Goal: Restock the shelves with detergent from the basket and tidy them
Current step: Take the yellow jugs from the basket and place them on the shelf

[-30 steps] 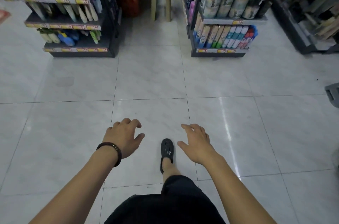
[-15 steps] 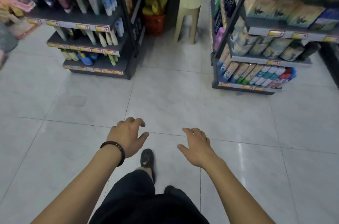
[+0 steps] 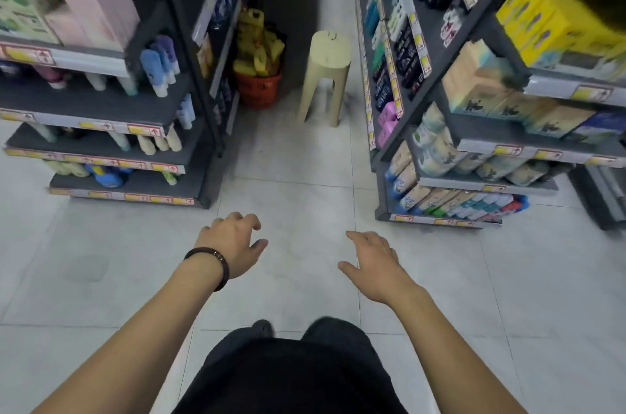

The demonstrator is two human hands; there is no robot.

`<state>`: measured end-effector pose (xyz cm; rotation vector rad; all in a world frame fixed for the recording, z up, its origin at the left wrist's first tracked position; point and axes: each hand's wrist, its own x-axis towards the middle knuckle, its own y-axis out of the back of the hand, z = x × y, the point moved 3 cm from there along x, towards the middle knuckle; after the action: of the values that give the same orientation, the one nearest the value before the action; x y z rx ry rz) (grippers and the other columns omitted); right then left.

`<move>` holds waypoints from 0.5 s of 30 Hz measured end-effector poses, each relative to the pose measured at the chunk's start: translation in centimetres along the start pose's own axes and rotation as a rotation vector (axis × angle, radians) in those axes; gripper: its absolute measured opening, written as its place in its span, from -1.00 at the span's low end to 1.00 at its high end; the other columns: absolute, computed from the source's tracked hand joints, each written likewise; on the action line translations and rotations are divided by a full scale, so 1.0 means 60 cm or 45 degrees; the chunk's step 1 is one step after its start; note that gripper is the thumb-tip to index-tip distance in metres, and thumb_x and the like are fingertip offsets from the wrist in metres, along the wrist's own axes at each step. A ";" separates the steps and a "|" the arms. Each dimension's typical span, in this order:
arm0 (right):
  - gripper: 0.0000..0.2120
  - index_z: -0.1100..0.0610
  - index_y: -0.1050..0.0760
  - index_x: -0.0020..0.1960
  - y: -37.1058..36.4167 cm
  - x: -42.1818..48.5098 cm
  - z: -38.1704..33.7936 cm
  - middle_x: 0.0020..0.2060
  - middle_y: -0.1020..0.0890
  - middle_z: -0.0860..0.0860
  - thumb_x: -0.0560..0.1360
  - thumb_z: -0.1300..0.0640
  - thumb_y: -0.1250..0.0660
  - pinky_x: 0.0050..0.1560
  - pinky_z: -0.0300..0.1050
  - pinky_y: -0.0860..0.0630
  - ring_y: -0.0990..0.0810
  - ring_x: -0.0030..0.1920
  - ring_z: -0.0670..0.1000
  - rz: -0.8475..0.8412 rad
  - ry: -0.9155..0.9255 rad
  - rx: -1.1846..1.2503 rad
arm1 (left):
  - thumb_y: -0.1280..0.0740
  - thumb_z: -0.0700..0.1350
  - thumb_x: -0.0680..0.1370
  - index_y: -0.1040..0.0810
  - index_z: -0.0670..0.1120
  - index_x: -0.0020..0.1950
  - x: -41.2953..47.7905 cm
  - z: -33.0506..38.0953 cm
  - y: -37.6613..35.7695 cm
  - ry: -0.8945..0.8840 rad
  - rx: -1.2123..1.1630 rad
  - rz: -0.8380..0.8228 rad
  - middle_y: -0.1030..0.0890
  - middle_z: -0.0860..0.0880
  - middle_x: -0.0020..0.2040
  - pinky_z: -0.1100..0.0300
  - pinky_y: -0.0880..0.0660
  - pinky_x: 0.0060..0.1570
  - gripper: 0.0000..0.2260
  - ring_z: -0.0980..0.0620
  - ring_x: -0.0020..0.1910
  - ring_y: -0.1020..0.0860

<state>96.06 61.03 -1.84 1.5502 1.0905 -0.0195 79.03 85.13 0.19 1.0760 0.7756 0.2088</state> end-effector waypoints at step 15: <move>-0.25 -0.07 -0.14 0.69 0.314 0.515 0.002 0.60 -0.25 -0.02 0.61 -0.22 -0.35 0.62 0.08 -0.24 -0.23 0.62 0.07 -0.092 0.158 0.167 | -0.24 0.26 0.63 -0.45 0.14 0.39 0.496 0.078 0.272 0.094 -0.056 0.080 -0.52 0.03 0.38 -0.06 -0.51 0.25 -0.62 -0.10 0.28 -0.55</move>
<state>125.41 82.05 -4.62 1.6457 1.2643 -0.0452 107.03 104.87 1.33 1.0567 0.8009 0.3188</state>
